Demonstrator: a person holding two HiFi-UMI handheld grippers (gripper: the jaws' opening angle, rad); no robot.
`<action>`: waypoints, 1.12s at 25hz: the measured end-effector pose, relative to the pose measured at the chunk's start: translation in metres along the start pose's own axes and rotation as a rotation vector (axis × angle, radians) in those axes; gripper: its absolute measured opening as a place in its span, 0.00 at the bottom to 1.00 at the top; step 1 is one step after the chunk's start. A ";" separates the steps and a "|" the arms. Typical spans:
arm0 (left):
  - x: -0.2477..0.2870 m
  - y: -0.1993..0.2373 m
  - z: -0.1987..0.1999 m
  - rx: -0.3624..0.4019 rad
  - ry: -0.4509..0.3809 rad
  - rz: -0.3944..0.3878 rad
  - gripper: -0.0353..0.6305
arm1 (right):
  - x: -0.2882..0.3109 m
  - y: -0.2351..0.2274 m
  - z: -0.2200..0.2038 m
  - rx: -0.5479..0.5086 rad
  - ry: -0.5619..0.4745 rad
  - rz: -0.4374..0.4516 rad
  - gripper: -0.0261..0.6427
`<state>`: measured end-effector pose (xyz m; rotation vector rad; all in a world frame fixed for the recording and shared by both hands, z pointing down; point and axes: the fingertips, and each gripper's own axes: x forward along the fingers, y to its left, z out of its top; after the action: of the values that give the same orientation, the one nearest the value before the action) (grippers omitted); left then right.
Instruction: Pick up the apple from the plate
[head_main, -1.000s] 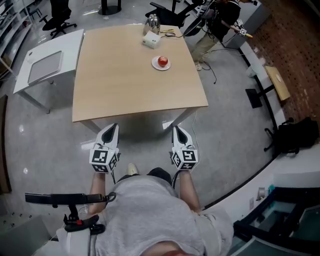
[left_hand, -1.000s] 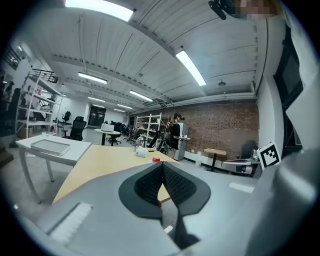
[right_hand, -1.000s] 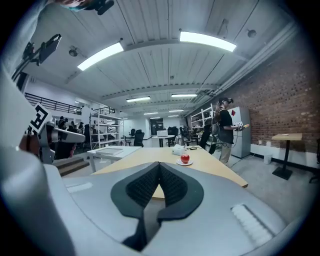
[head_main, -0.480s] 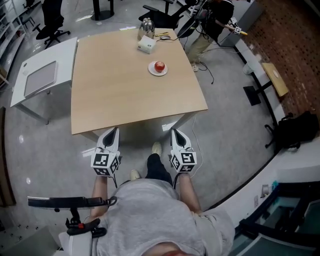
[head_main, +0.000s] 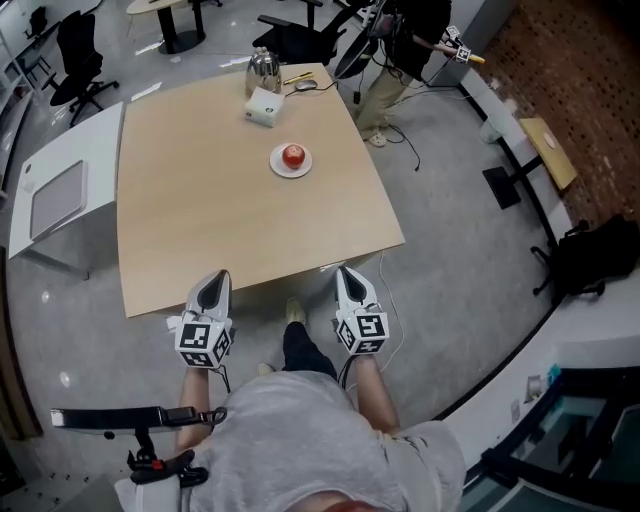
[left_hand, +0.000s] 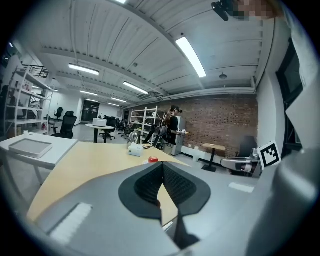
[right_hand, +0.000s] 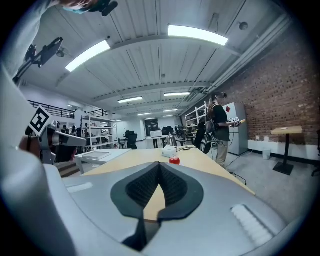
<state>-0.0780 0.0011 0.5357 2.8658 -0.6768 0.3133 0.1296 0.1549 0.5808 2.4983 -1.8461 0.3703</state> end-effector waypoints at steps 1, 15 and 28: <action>0.012 0.001 0.002 0.005 0.010 -0.003 0.08 | 0.010 -0.009 0.001 -0.001 0.004 0.000 0.05; 0.152 0.009 0.004 -0.020 0.123 0.004 0.08 | 0.100 -0.079 -0.004 0.036 0.094 0.047 0.05; 0.276 0.008 -0.005 0.017 0.170 -0.068 0.19 | 0.122 -0.131 -0.009 0.081 0.123 0.006 0.05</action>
<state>0.1586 -0.1205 0.6087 2.8286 -0.5467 0.5465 0.2849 0.0816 0.6309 2.4586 -1.8289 0.5964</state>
